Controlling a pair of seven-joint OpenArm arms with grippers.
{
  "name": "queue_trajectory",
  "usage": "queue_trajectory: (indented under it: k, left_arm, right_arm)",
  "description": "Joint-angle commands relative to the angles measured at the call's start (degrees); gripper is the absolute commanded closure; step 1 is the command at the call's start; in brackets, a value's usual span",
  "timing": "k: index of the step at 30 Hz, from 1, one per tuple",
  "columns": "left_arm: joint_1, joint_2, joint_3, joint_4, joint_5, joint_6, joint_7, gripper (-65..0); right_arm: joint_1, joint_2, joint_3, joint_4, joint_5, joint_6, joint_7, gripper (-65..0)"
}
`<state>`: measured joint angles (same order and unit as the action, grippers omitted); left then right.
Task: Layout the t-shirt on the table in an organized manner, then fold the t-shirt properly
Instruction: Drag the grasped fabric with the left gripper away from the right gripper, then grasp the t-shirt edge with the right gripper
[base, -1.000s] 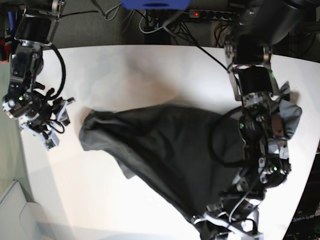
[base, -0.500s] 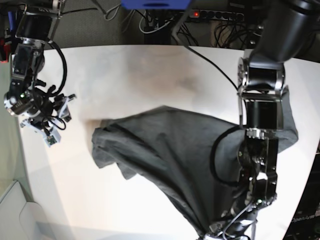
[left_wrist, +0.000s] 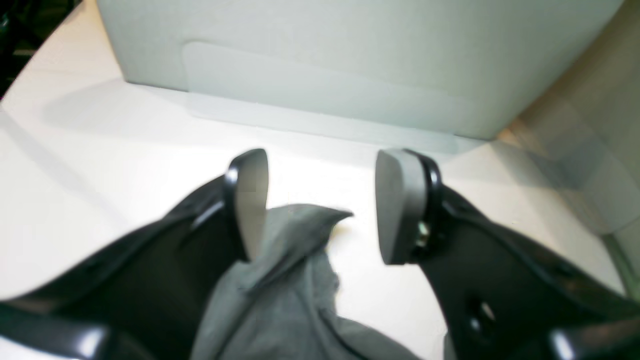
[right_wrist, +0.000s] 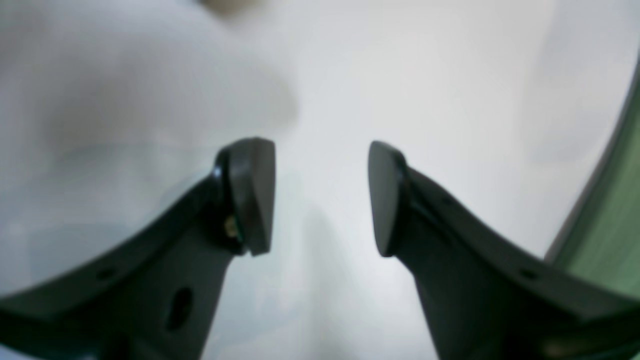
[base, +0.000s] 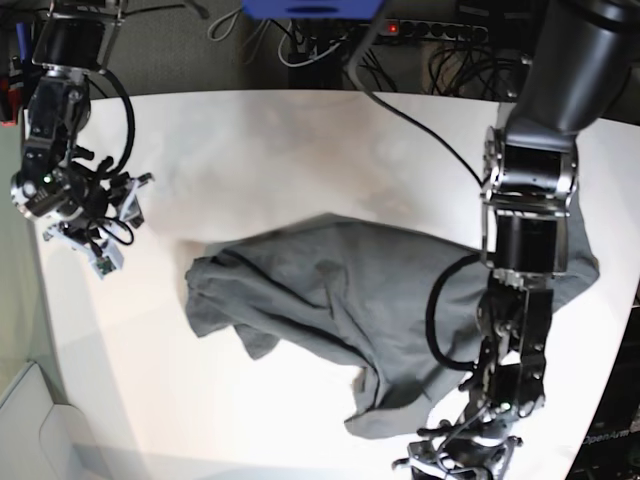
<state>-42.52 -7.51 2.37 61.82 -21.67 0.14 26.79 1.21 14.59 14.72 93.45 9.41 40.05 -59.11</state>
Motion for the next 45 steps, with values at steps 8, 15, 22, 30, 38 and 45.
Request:
queue_trajectory:
  k: [8,15,22,30,38,45]
  left_arm:
    - [13.2,-9.2,-2.2,7.0,-6.3,0.2,-1.2,-32.9]
    - [26.8,-10.2,-12.9,13.3,-8.7,0.2,-1.1,-32.9]
    - [36.3,-11.0,-15.0,23.1,-9.0,0.2,6.1,-32.9]
    - [42.3,-8.8,-22.9,28.4,-8.7,0.0,10.9,-33.1]
    - [42.7,-9.3,-23.1,21.5,-8.7,0.1,10.2,-33.1]
    - [42.1,-11.3,-23.2,16.5,-8.7,0.1,10.0,-33.1]
  right_arm:
    - [1.3,0.8,0.0,1.1,0.6,-0.1,0.2,-31.0]
    - [2.9,-0.8,-0.1,1.1,0.7,-0.1,0.1,-31.1]
    - [2.8,-1.7,-3.9,1.1,0.7,-0.1,0.4,-31.1]
    - [2.8,-2.1,-4.6,0.8,0.7,-0.1,0.7,-31.1]
    - [2.9,-1.9,-4.7,0.7,0.7,-0.1,0.7,-31.1]
    - [4.5,-2.0,-8.3,0.6,0.7,-0.1,0.5,-33.0]
